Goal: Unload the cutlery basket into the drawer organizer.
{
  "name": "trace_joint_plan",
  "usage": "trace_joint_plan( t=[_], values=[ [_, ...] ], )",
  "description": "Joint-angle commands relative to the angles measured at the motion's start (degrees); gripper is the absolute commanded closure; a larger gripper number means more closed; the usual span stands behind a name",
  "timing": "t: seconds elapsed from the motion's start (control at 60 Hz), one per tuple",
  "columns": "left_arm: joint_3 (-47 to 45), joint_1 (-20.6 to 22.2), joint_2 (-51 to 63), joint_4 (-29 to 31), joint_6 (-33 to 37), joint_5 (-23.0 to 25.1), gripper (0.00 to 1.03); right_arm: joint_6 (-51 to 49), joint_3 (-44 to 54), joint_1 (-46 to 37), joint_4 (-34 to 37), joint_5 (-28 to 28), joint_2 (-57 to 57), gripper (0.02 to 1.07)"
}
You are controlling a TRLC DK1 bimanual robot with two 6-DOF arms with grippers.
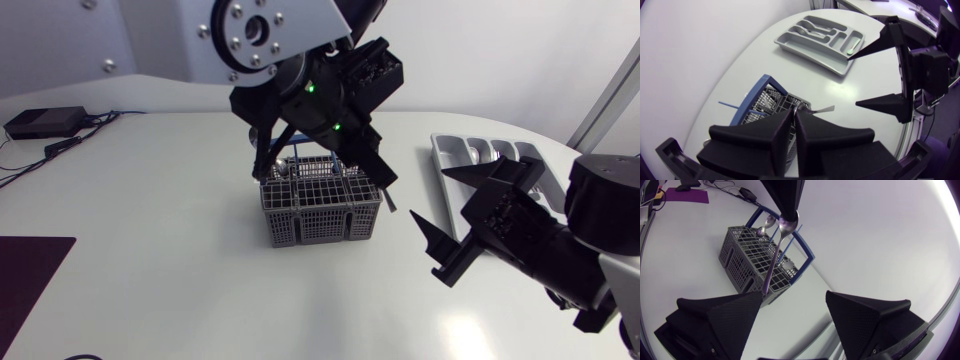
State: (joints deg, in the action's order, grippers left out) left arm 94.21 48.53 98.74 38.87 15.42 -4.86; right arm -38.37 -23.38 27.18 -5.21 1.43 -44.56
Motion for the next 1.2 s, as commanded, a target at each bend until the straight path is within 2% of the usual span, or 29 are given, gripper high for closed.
trace_joint_plan(
  t=[0.0, 0.117, 0.233, 0.317, 0.467, 0.55, 0.767, 1.05, 1.183],
  values=[
    [3.2, -1.0, 2.4, 1.5, -6.2, 1.4, 0.90, 3.2, 0.1, 1.6, -1.9, 1.3, -2.4, 0.27],
    [4.5, -1.2, 3.4, 2.4, -10.1, 2.9, 0.90, 4.6, -0.5, 3.5, -4.2, 2.9, -4.8, 0.33],
    [5.3, -2.4, 4.7, 3.3, -13.8, 8.0, 0.90, 6.5, -1.1, 4.9, -5.9, 3.4, -6.7, 0.40],
    [5.6, -2.8, 5.3, 3.7, -15.2, 10.1, 0.90, 7.4, -1.4, 6.1, -7.0, 4.3, -7.9, 0.45],
    [6.9, -4.2, 6.6, 5.3, -16.1, 15.7, 0.90, 8.3, -2.0, 6.9, -9.4, 5.0, -10.3, 0.45],
    [6.9, -4.8, 7.0, 5.8, -16.6, 18.0, 0.90, 8.6, -2.6, 7.2, -10.8, 5.2, -12.0, 0.53],
    [7.3, -5.7, 7.4, 6.5, -17.0, 21.2, 0.90, 8.9, -4.3, 8.4, -12.6, 5.8, -16.8, 0.63],
    [7.5, -7.0, 7.5, 7.2, -17.4, 22.0, 0.90, 8.4, -5.5, 9.0, -13.2, 6.7, -19.2, 0.96],
    [7.2, -7.4, 7.8, 7.5, -17.5, 22.0, 0.90, 8.0, -5.1, 9.7, -12.7, 6.7, -19.1, 0.99]
  ],
)
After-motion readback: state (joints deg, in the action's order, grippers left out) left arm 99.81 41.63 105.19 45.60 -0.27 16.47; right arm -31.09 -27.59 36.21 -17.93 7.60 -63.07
